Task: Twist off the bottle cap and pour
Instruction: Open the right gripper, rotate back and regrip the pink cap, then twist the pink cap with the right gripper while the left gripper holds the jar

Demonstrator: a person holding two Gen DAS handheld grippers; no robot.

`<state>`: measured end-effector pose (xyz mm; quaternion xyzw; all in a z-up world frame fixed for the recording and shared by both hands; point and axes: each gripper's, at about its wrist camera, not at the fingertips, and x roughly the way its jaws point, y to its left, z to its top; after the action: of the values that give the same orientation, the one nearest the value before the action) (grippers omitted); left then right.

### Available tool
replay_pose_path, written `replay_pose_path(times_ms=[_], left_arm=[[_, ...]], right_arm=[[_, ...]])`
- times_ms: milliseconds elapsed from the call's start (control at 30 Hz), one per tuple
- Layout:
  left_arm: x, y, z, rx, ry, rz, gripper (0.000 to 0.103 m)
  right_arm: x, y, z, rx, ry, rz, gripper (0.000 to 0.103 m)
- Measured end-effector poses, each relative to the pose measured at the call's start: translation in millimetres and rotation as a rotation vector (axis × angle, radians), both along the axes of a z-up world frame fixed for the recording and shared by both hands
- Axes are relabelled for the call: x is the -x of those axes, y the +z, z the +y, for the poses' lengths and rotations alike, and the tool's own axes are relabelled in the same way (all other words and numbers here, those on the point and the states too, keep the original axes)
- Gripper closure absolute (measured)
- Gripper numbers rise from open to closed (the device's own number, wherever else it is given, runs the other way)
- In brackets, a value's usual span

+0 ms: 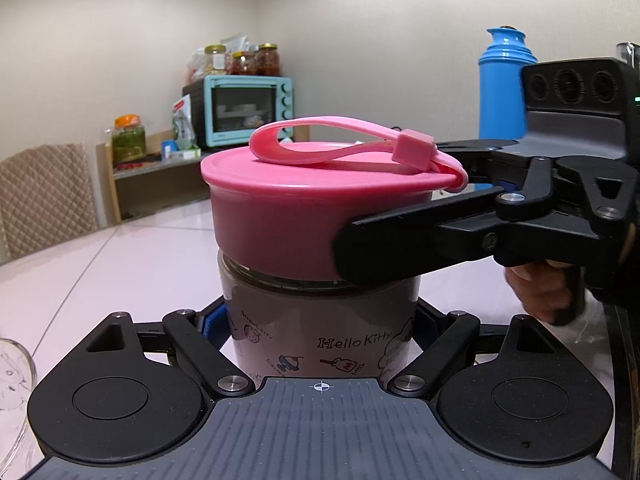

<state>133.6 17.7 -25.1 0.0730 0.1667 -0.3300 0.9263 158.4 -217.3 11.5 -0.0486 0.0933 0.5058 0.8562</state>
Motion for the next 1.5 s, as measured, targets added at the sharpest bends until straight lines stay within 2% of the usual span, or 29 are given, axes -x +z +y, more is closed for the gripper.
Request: replay_pose_path(times_ms=[133,267,467,567,1067,1200,1300,1500], left_arm=[[-0.3,0.0,0.1,0.000,0.000,0.000,0.013],[-0.2,-0.1,0.1,0.000,0.000,0.000,0.013],[-1.1,-0.2,0.9,0.000,0.000,0.000,0.013],[-1.0,-0.3,0.9,0.000,0.000,0.000,0.013],[-0.8,-0.4,1.0,0.000,0.000,0.000,0.013],[-0.7,-0.5,1.0,0.000,0.000,0.000,0.013],[-0.9,-0.5,1.1,0.000,0.000,0.000,0.013],[-1.2,-0.7,1.2,0.001,0.000,0.001,0.013]], right_arm=[[-0.6,4.2,-0.6,0.010,0.016,0.003,0.018],[16.1,7.6,5.8,0.021,-0.082,-0.010,0.011],[50.1,14.0,18.3,0.022,-0.287,-0.019,0.011],[59.3,15.5,24.5,0.016,-0.335,-0.015,0.011],[58.9,8.3,56.3,0.030,-0.477,0.003,0.012],[58.3,4.5,56.6,0.027,-0.481,0.008,0.012],[57.6,3.0,55.2,0.023,-0.487,0.012,0.017],[58.4,2.8,52.7,0.030,-0.465,0.005,0.018]])
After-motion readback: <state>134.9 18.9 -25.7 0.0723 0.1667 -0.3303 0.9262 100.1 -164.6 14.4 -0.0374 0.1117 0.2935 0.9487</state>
